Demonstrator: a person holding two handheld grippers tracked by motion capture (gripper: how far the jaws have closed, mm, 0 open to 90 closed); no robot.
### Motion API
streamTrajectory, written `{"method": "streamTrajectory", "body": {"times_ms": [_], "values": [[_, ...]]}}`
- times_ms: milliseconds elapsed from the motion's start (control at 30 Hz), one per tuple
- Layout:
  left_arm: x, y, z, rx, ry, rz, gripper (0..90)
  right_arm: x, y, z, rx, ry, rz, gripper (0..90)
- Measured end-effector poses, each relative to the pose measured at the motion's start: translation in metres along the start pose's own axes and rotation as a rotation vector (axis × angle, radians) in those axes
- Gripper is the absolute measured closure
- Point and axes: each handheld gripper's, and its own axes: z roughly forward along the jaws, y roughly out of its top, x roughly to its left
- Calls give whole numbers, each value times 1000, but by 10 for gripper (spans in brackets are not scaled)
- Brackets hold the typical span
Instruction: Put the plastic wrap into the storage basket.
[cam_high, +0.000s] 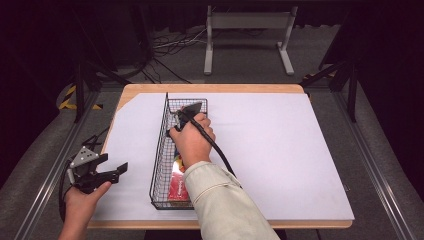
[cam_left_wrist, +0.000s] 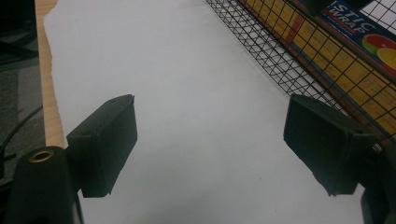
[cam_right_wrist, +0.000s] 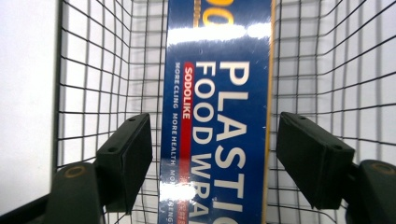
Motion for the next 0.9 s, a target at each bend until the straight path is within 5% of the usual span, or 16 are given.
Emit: {"method": "streamTrajectory", "body": {"times_ms": [500,900], "values": [[-2,1,1,1,9,14,181,-15,12,-34,-179,34,-52,284],[0,1,1,-7,12,4,181,-32,19,-61,-231,162,-59,276]]}}
